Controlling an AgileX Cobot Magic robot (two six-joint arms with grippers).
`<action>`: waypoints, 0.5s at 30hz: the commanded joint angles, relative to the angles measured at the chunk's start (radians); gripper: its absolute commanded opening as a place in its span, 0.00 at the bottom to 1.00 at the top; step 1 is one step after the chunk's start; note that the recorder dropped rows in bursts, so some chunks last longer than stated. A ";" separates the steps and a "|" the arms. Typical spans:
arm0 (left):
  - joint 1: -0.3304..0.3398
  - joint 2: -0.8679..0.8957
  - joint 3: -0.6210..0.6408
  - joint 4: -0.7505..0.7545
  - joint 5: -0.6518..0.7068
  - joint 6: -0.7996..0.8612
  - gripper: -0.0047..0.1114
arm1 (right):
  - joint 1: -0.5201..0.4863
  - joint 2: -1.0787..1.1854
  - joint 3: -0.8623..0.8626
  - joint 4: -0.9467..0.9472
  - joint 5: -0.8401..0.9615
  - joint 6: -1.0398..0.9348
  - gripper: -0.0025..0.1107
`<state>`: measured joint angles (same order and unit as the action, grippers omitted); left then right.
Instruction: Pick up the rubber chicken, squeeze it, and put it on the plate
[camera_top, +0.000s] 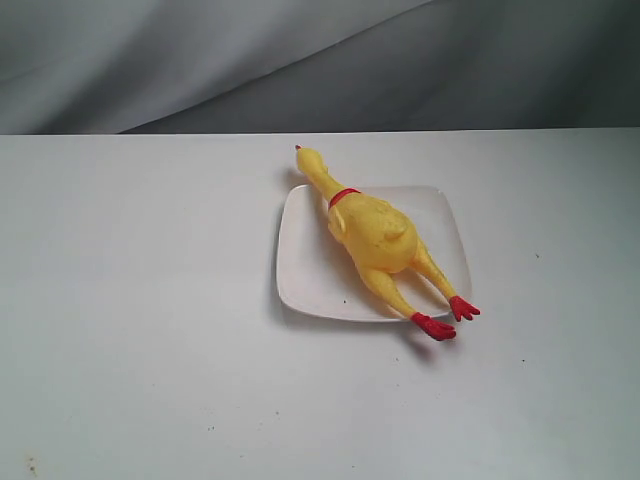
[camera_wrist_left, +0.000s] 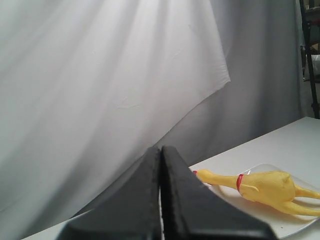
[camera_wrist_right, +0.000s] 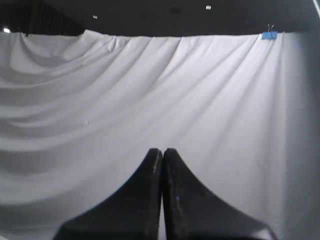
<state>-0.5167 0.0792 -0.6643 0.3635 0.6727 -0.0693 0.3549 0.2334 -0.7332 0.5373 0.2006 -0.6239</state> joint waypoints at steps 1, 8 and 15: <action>-0.006 -0.006 -0.004 -0.012 0.001 -0.008 0.04 | -0.006 -0.075 0.029 0.037 0.050 0.010 0.02; -0.006 -0.006 -0.004 -0.012 0.001 -0.006 0.04 | -0.006 -0.108 0.032 0.050 0.133 0.010 0.02; -0.006 -0.006 -0.004 -0.012 0.001 -0.006 0.04 | -0.006 -0.108 0.032 0.050 0.133 0.010 0.02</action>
<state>-0.5167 0.0792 -0.6643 0.3595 0.6727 -0.0693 0.3549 0.1280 -0.7046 0.5852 0.3231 -0.6174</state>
